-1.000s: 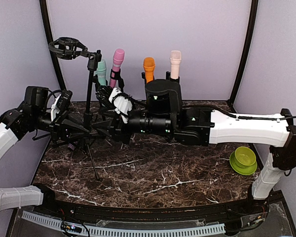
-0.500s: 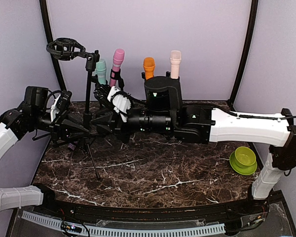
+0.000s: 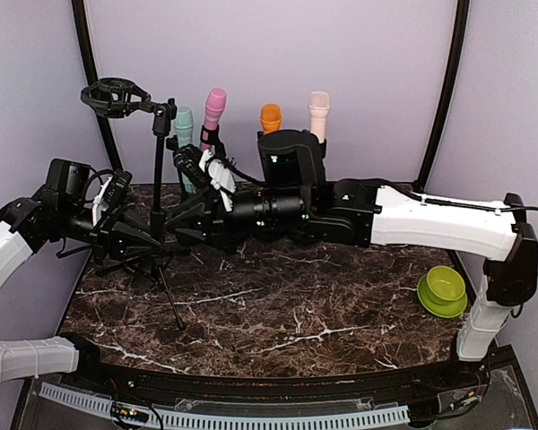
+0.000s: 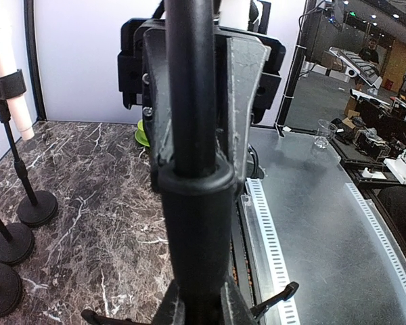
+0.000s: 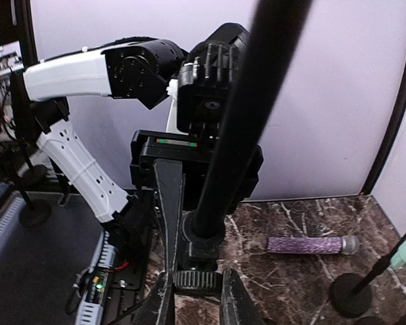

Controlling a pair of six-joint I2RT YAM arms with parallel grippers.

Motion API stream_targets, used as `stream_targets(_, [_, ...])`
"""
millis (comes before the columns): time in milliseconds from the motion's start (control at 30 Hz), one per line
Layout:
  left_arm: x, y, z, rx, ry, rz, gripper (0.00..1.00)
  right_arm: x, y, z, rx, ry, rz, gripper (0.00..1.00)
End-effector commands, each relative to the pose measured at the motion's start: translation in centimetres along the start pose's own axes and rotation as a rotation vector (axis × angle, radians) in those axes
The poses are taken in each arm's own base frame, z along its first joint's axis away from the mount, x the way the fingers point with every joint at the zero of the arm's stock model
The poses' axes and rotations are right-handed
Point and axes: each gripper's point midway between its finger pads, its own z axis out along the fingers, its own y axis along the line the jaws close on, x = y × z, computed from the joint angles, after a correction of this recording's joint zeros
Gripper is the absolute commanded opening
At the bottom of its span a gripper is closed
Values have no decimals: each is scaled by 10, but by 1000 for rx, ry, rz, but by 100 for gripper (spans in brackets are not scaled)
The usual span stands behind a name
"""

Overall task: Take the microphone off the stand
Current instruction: Unscrew the knob on the stand of the microphone stand.

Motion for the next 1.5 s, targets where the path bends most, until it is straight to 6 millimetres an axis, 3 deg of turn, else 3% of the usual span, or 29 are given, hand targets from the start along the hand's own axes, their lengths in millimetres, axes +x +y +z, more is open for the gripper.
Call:
stream_targets(0, [-20, -7, -4, 8, -28, 152, 0, -27, 14, -3, -218, -119, 196, 0])
stream_targets(400, [-14, -5, -4, -7, 5, 218, 0, -28, 9, -9, -492, -138, 541, 0])
stream_targets(600, [-14, -5, -4, -11, 11, 228, 0, -32, 9, -19, -678, -153, 707, 9])
stream_targets(800, [-15, -5, -5, -12, 10, 232, 0, -30, 0, -17, -700, -127, 809, 14])
stream_targets(1000, [-15, -6, -5, -12, 6, 231, 0, -22, -10, -12, -650, -87, 915, 26])
stream_targets(1100, [-17, -6, -5, -12, 1, 221, 0, -16, -36, -12, -420, -134, 787, 43])
stream_targets(1233, [-19, -7, -5, -10, -6, 199, 0, -8, -63, -28, -67, -139, 537, 53])
stream_targets(1333, [-19, -7, -5, -2, -15, 172, 0, -12, -61, -45, 107, -156, 294, 55])
stream_targets(1467, [-20, -6, -4, 3, -21, 147, 0, -22, -39, -49, 179, -141, 55, 55])
